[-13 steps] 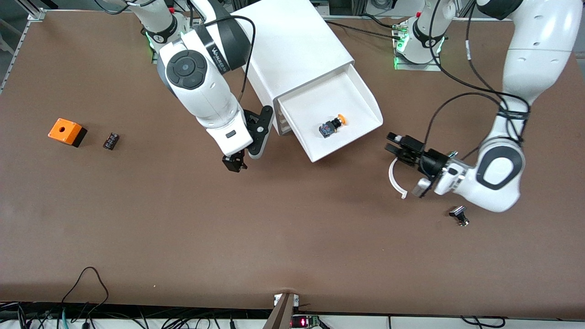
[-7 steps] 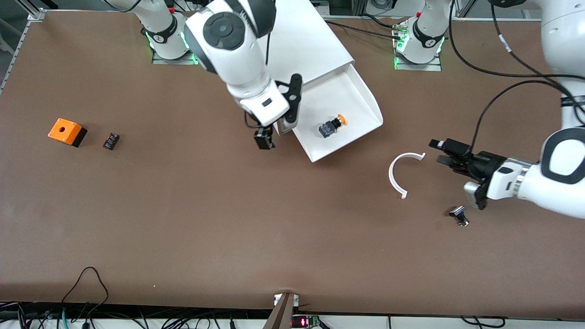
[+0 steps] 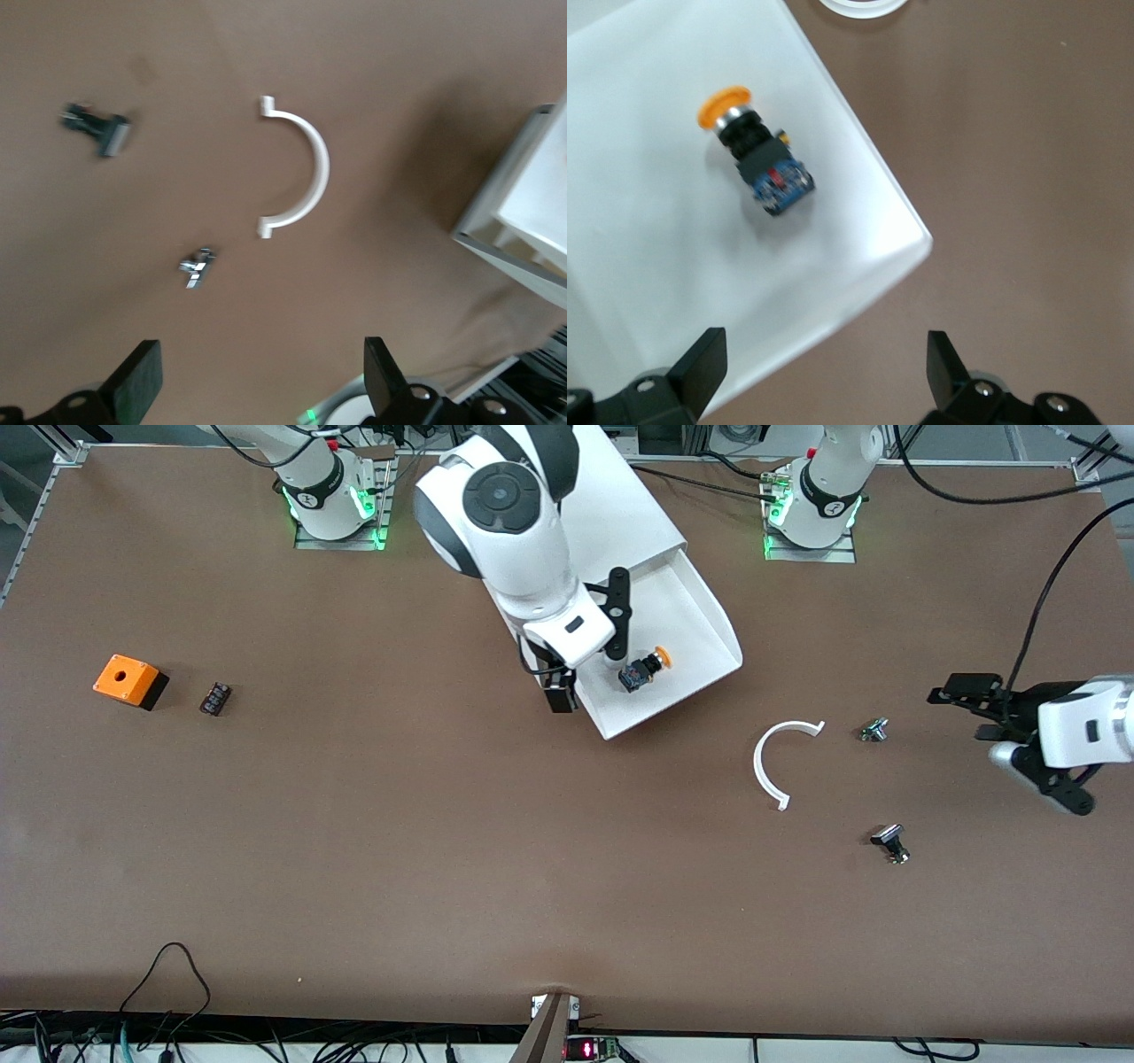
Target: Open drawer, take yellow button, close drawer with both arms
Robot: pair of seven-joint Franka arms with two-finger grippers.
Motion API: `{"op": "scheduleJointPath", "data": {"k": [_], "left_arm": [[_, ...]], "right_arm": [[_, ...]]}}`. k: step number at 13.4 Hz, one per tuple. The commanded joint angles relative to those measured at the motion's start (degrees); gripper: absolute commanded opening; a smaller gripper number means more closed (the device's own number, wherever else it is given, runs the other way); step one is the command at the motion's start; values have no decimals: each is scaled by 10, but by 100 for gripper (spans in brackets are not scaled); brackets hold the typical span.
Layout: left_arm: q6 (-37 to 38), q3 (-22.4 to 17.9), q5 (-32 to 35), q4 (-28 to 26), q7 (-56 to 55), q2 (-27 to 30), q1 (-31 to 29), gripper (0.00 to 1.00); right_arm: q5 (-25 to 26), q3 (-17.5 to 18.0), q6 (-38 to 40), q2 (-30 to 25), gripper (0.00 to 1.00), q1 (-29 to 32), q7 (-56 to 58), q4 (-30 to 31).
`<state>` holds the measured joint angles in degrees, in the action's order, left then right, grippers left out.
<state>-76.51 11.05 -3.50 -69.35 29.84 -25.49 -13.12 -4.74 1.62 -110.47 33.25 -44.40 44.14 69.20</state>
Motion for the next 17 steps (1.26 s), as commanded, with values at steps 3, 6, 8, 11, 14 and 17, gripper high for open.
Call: {"op": "scheduleJointPath", "data": {"k": [3,6,8,11,14,17], "left_arm": [[-47,4,149,-14,-37,47,50,100],[-49,4,187,-8,-36,45,66,100],[-47,-1,204,4,-43,43,81,100],[-45,-1,202,2,-43,42,78,100],[-41,-8,118,4,-82,50,64,100],[-40,-3,117,-13,-133,70,57,100]], "right_arm": [[24,-5,9,59,100,-45,26,-83],[25,-6,-3,72,100,-53,50,-87],[37,-11,-10,80,100,-62,65,-87],[48,-11,-15,95,100,-68,65,-87],[63,-10,-21,102,100,-75,66,-86],[65,-11,-22,110,100,-83,65,-86]]}}
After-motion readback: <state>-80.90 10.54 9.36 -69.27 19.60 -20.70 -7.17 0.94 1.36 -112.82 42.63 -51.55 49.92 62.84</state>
